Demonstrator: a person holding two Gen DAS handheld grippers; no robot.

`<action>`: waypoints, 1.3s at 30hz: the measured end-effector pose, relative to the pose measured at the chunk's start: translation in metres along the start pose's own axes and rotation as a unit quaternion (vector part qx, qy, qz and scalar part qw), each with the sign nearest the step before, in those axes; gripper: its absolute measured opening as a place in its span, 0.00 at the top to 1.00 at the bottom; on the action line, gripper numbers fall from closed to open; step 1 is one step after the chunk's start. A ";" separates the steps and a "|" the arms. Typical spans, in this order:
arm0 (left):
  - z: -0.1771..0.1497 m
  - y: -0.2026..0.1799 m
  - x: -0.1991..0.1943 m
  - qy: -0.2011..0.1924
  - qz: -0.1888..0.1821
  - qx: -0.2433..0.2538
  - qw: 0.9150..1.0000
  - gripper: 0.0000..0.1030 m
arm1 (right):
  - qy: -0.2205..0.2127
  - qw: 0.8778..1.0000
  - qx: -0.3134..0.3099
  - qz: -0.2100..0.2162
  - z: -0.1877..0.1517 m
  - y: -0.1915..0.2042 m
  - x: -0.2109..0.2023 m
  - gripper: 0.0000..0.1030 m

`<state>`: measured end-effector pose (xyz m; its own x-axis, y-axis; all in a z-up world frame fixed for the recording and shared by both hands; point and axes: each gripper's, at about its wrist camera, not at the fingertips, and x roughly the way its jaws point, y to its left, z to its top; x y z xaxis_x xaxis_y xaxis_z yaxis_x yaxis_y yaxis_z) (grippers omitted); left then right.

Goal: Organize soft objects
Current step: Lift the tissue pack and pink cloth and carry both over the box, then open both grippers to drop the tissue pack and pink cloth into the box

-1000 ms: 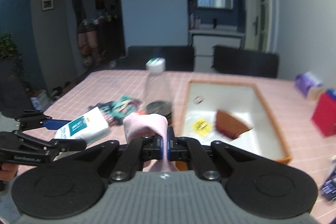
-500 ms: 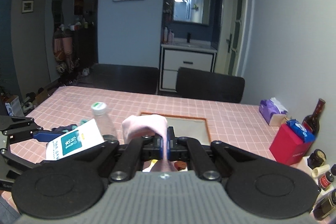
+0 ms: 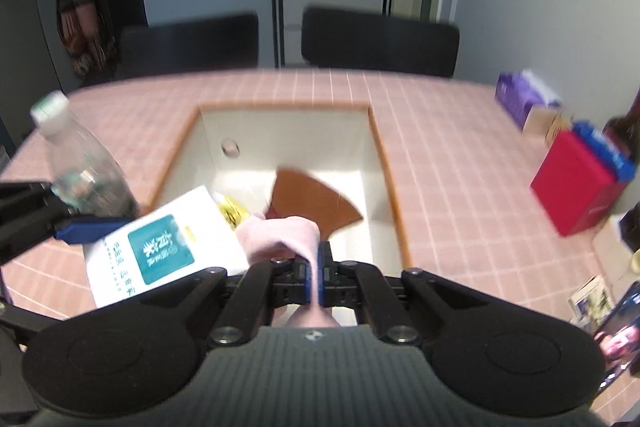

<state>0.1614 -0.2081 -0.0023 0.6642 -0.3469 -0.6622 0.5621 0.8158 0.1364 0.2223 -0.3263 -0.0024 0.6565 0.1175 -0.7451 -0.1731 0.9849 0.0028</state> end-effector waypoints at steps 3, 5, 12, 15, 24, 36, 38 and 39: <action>-0.002 -0.005 0.024 0.037 0.004 0.018 0.999 0.36 | 0.040 0.999 -0.007 0.011 -0.006 0.000 0.032 1.00; -0.003 -0.008 0.037 0.061 0.004 0.036 0.998 0.35 | 0.060 0.998 -0.020 0.011 -0.008 0.004 0.046 1.00; 0.000 -0.012 0.060 0.111 0.011 0.083 0.990 0.34 | 0.108 0.991 -0.074 -0.007 -0.014 0.013 0.077 0.99; 0.004 -0.014 0.068 0.118 0.014 0.097 0.988 0.32 | 0.121 0.989 -0.086 -0.009 -0.015 0.013 0.087 0.98; 0.010 -0.014 0.073 0.122 0.004 0.116 0.986 0.18 | 0.124 0.990 -0.071 0.001 -0.012 0.006 0.083 0.68; 0.017 -0.016 0.049 0.089 0.022 0.131 0.987 0.18 | 0.081 0.996 -0.035 0.004 -0.007 0.001 0.049 0.59; 0.016 -0.017 0.043 0.080 0.027 0.131 0.988 0.18 | 0.071 0.997 -0.024 0.004 -0.008 0.001 0.039 0.56; 0.015 -0.018 0.038 0.073 0.030 0.133 0.988 0.18 | 0.064 0.998 -0.019 0.002 -0.009 0.001 0.033 0.52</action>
<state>0.1841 -0.2428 -0.0189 0.6323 -0.2159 -0.7440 0.6474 0.6747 0.3545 0.2371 -0.3222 -0.0328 0.5564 0.1021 -0.8246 -0.2052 0.9786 -0.0173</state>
